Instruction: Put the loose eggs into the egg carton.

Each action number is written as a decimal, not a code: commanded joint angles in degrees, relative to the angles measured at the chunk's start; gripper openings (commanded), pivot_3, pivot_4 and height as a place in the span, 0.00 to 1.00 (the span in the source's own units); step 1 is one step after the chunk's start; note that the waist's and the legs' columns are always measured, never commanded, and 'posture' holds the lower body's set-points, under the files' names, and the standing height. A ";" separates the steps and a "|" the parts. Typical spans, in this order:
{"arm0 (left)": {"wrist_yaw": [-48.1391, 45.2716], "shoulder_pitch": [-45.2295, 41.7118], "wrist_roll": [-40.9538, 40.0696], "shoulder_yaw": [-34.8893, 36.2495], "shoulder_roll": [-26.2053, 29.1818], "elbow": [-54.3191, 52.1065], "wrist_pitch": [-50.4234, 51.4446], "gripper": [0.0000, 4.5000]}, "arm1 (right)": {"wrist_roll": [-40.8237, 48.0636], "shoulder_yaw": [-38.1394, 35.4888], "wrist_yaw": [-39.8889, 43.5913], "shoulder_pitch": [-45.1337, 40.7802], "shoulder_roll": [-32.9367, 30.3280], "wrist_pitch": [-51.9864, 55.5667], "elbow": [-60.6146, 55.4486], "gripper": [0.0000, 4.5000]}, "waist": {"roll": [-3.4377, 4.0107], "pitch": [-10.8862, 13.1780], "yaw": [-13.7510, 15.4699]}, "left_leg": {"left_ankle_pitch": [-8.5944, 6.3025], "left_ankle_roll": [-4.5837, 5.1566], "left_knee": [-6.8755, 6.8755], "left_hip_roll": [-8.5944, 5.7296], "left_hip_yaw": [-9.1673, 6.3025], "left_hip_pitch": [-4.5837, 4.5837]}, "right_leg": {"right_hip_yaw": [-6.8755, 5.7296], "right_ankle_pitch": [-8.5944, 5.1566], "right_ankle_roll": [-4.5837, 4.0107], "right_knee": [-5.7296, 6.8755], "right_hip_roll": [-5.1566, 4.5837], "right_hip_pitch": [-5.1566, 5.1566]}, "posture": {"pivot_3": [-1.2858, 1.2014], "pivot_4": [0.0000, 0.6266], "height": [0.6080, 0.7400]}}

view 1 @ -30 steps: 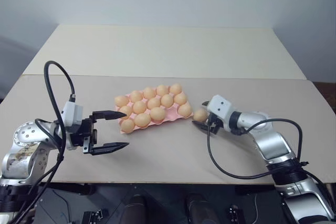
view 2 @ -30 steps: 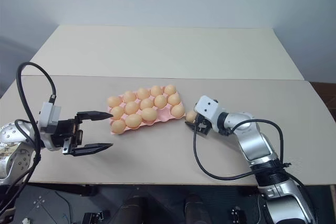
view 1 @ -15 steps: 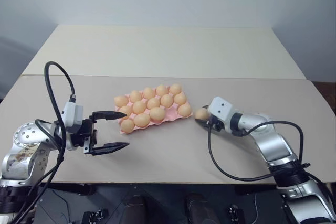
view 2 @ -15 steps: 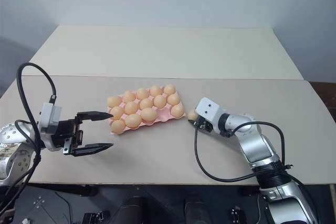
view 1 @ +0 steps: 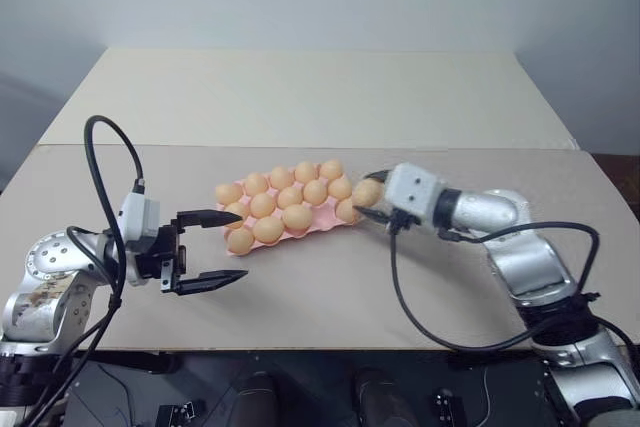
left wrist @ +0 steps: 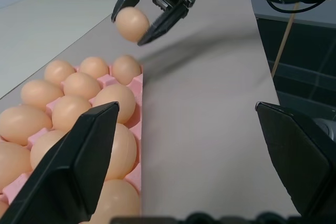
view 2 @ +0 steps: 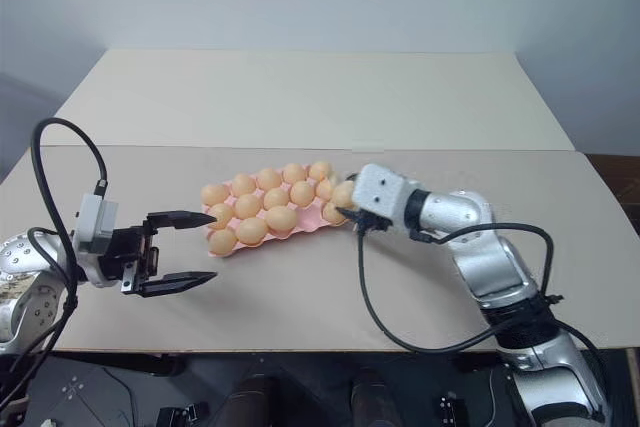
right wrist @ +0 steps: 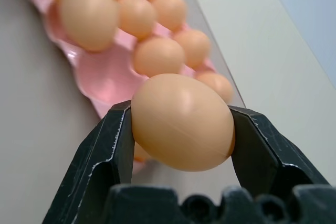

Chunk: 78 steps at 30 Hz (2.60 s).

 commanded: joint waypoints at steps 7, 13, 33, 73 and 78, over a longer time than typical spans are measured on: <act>1.04 0.80 -0.78 1.91 0.90 -2.20 0.22 1.00 | -5.21 5.09 0.89 -6.46 5.14 -14.17 9.39 0.59 | 0.00 0.00 -0.13 | 0.00 0.00 0.00 0.00 0.00 0.00 | -0.01 0.00 0.00 0.03 0.00 -0.03 | 0.52 0.24 1.00; 1.82 1.89 -0.99 2.32 0.89 -3.09 0.28 1.00 | -5.69 5.61 2.73 -8.46 6.88 -18.67 14.16 0.76 | 0.00 0.00 -0.32 | 0.00 0.00 0.00 0.01 0.00 0.00 | -0.01 0.00 0.00 0.04 0.00 -0.02 | 0.52 0.24 1.00; 1.07 6.30 -1.05 6.62 3.15 -2.56 -0.11 1.00 | 7.50 -9.41 9.40 4.56 -5.13 -0.23 -7.87 0.99 | 0.01 0.01 0.39 | 0.00 0.00 0.00 0.00 -0.02 -0.02 | -0.02 0.00 0.00 0.02 -0.01 -0.02 | 0.52 0.24 1.00; 1.84 20.74 -3.25 21.46 6.37 -7.63 3.22 1.00 | 20.35 -30.19 13.24 23.57 -23.27 11.08 -10.91 0.99 | 0.01 0.01 0.53 | -0.01 0.02 -0.02 0.02 0.07 0.06 | 0.02 -0.01 0.01 -0.11 -0.01 0.09 | 0.52 0.24 1.00; 2.42 20.98 -3.24 21.38 6.07 -7.92 3.08 1.00 | 19.40 -28.57 12.05 22.46 -22.92 10.75 -10.75 0.99 | 0.01 0.01 0.51 | -0.01 0.01 -0.02 0.01 0.07 0.06 | 0.03 -0.01 0.01 -0.10 -0.01 0.09 | 0.52 0.24 1.00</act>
